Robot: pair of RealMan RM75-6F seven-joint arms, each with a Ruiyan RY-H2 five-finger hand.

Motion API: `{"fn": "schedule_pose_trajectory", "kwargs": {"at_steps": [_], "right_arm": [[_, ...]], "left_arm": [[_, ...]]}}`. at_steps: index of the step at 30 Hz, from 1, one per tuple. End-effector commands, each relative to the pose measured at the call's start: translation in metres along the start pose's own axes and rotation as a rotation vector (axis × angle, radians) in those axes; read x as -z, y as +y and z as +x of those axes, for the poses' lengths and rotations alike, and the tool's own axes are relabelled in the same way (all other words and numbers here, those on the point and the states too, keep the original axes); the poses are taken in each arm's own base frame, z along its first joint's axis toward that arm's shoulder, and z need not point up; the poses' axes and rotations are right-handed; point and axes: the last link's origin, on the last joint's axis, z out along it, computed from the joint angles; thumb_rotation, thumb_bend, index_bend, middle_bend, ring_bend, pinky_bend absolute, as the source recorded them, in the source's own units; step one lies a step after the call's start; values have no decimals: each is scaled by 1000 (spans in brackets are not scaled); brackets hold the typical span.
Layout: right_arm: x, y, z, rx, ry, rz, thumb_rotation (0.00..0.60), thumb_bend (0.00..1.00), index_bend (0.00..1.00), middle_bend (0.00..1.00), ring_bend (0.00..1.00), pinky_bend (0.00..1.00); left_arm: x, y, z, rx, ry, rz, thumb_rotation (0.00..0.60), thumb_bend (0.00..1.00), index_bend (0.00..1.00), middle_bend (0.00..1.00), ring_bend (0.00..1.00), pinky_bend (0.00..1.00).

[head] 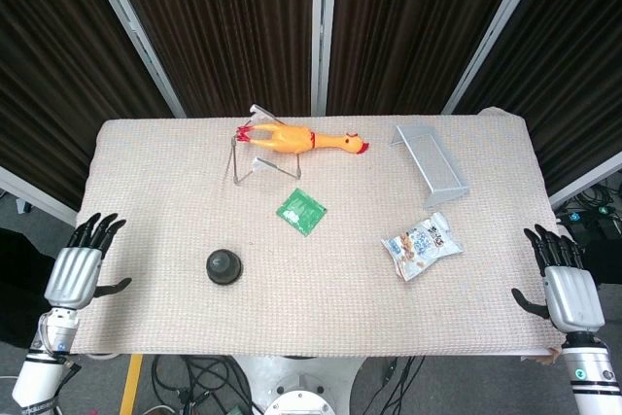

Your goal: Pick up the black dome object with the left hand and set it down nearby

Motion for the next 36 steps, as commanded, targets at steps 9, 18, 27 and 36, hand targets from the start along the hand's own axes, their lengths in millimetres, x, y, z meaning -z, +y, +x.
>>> {"fn": "schedule_pose_trajectory", "kwargs": {"at_steps": [9, 18, 27, 36], "right_arm": [[-2, 4, 5, -9, 10, -12, 600, 123, 0, 0, 0, 0], [-7, 1, 13, -28, 34, -20, 600, 123, 0, 0, 0, 0], [-6, 4, 11, -20, 18, -25, 600, 124, 0, 0, 0, 0], [-9, 6, 13, -23, 16, -44, 600, 124, 0, 0, 0, 0]], "left_arm": [[2, 8, -4, 44, -47, -26, 600, 50, 118, 78, 6, 128], [-2, 26, -15, 126, -120, -85, 600, 39, 118, 78, 16, 128], [-13, 59, -31, 142, -142, -198, 600, 40, 118, 103, 16, 129], [-38, 88, -53, 209, -203, -253, 600, 38, 118, 103, 16, 128]]}}
